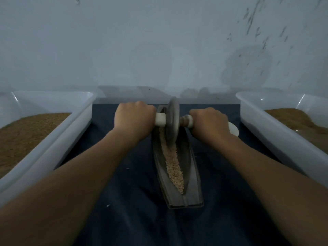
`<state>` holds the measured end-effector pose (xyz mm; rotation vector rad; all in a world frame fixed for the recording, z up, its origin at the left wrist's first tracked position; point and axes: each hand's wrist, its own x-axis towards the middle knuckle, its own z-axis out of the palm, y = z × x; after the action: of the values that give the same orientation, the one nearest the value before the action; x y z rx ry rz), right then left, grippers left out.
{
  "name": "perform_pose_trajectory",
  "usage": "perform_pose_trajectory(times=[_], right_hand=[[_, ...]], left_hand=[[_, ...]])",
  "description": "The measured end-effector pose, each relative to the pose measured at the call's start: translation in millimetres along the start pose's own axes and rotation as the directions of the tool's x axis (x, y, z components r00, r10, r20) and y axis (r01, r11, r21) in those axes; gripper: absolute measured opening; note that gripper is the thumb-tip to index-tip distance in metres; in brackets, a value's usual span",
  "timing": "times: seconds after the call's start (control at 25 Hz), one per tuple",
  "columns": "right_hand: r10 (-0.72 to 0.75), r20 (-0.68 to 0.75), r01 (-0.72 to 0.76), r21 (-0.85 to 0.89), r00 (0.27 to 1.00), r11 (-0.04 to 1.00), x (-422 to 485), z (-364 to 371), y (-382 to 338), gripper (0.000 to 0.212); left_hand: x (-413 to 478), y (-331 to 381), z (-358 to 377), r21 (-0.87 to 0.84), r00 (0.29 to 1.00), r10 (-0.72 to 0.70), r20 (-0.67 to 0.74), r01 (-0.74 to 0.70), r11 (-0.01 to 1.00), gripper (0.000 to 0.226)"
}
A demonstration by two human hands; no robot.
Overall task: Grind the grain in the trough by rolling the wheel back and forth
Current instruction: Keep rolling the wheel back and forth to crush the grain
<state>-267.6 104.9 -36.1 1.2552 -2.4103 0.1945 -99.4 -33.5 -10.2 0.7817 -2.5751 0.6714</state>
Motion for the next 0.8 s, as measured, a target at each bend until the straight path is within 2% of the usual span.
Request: perform_pose_trajectory(times=[0.08, 0.16, 0.24, 0.32, 0.4, 0.48, 0.56, 0.6, 0.68, 0.76, 0.8], right_hand=[[-0.003, 0.014, 0.003, -0.008, 1.000, 1.000, -9, -6, 2, 0.029], [-0.156, -0.125, 0.143, -0.109, 0.980, 0.984, -36, -17, 4, 0.035], [-0.288, -0.268, 0.249, -0.172, 0.919, 0.953, -64, -32, 5, 0.023], [-0.341, -0.320, 0.301, -0.168, 0.884, 0.939, -75, -32, 11, 0.014], [-0.283, -0.278, 0.253, -0.139, 0.918, 0.958, -64, -28, 7, 0.021], [-0.175, -0.147, 0.154, -0.142, 0.974, 0.978, -33, -19, -1, 0.029], [-0.057, -0.039, 0.053, -0.097, 0.998, 0.994, -7, -14, -8, 0.024], [-0.034, -0.026, 0.032, -0.085, 0.999, 0.996, -3, -13, -8, 0.023], [-0.063, -0.021, 0.060, -0.102, 0.998, 0.993, -17, -18, -3, 0.028], [-0.183, -0.111, 0.167, -0.142, 0.977, 0.976, -47, -25, 2, 0.032], [-0.235, -0.174, 0.208, -0.158, 0.956, 0.965, -63, -30, 4, 0.027]], left_hand=[[-9, 1, -4, -0.023, 1.000, 0.004, -0.004, -0.004, 1.000, 0.008], [-43, -2, -2, -0.068, 0.997, 0.018, -0.078, -0.024, 0.997, 0.028], [-75, -8, -8, -0.091, 0.982, 0.085, -0.170, -0.101, 0.991, 0.047], [-83, -11, -7, -0.111, 0.966, 0.111, -0.233, -0.140, 0.984, 0.053], [-70, -7, -4, -0.099, 0.987, 0.079, -0.143, -0.094, 0.991, 0.047], [-40, -2, 8, -0.058, 0.998, 0.022, -0.062, -0.026, 0.998, 0.026], [-11, -2, 7, -0.066, 1.000, -0.017, 0.008, 0.018, 0.998, 0.007], [-5, -2, 5, -0.079, 0.999, -0.018, 0.041, 0.022, 0.997, 0.008], [-18, -3, 0, -0.077, 1.000, 0.002, 0.017, 0.000, 0.997, 0.010], [-53, -3, -2, -0.084, 0.993, 0.053, -0.107, -0.062, 0.995, 0.033], [-70, -4, -7, -0.094, 0.982, 0.089, -0.165, -0.105, 0.990, 0.043]])
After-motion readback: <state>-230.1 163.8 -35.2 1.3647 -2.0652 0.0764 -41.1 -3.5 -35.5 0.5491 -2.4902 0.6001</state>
